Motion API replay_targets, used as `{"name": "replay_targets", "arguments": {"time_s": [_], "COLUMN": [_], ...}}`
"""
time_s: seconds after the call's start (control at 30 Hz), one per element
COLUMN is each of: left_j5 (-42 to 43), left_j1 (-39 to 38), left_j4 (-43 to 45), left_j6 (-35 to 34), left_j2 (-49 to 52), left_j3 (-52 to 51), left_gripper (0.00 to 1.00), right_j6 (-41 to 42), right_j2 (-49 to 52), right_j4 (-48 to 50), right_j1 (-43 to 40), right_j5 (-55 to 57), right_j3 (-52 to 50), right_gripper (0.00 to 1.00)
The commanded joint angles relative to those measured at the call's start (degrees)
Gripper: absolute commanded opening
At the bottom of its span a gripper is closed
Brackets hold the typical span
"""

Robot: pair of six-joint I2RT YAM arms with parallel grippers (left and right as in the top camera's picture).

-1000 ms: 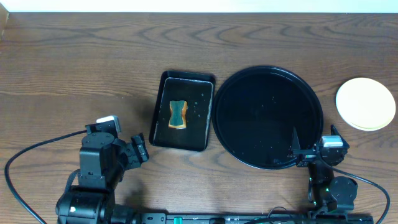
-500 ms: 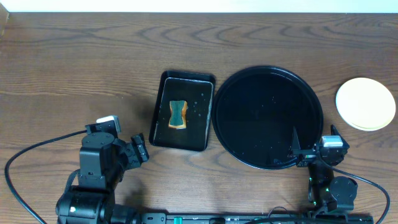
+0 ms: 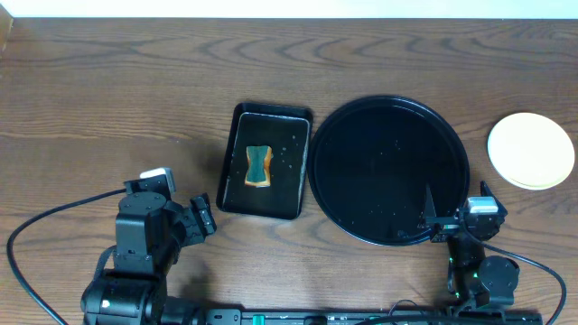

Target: Clean dirty plates on tray and stack at the side

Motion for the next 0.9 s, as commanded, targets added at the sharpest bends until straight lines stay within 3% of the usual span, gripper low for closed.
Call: {"name": "replay_targets", "arguments": {"time_s": [0.0,0.37,0.87], "left_j5": [-0.09,-0.57,-0.55], "left_j1": [-0.02,1.86,3.80], "left_j4": [-0.02,1.05,32.20], "left_j6": [-0.07,0.59,0.55], "left_j2": [-0.04,-3.37,-28.30], "left_j3": [-0.11,-2.08,-30.36], "left_gripper": [0.85,0.85,0.85], "right_j6": [-0.28,-0.28,-0.28], "right_j2": [-0.42,-0.42,-0.42], "right_j4": [-0.24,-0.24,-0.24], "right_j1": [0.94,0.94,0.94], "right_j5": [-0.44,-0.44,-0.44], "right_j3": [-0.07,-0.07,-0.07], "right_gripper": [0.99,0.99,0.99]}}
